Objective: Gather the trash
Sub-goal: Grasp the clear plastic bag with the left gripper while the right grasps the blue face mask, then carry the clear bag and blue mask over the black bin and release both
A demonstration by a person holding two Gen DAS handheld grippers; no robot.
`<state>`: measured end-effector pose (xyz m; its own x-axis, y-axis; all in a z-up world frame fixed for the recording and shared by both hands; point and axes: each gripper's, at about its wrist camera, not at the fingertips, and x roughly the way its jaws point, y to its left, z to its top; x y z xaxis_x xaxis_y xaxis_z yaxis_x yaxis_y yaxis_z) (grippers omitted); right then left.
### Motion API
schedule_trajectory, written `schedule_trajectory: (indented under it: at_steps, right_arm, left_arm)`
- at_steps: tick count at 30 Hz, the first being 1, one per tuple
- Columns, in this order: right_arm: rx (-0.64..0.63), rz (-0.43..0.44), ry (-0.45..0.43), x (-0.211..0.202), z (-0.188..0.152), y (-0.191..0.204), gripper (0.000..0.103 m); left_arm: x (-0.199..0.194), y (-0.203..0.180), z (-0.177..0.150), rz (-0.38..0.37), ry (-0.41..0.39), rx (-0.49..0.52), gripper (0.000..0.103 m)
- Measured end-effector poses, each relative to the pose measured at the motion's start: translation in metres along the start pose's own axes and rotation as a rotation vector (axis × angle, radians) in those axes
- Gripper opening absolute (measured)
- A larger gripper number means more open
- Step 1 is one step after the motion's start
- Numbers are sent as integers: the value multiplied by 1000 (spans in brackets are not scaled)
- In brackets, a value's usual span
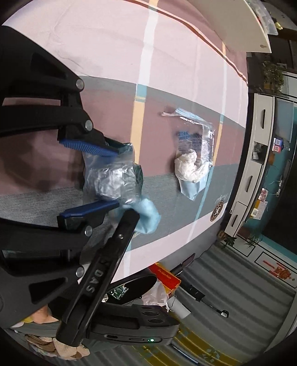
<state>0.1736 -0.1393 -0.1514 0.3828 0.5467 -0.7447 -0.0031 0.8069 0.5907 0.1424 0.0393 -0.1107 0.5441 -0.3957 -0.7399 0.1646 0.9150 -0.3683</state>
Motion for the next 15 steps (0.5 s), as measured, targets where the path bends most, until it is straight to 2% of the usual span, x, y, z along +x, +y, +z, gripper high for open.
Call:
schedule_trajectory:
  at_steps: [3,6,11,15]
  right_arm:
    - [0,8,-15,-1,0,3,8]
    - [20,-42,-81,-14,3,0,7]
    - [54,-50,-159,-46,8,-14,7]
    - [52,-63,-186,-64,7,-19,7]
  left_arm:
    - [-2,2,0,-3,-1,-1,41]
    - [-7,6,-1,8,-15,-10,41]
    - [-19,11,2,-2,-64,-22,41]
    - [-26,1,4,-19,-106,-5,41]
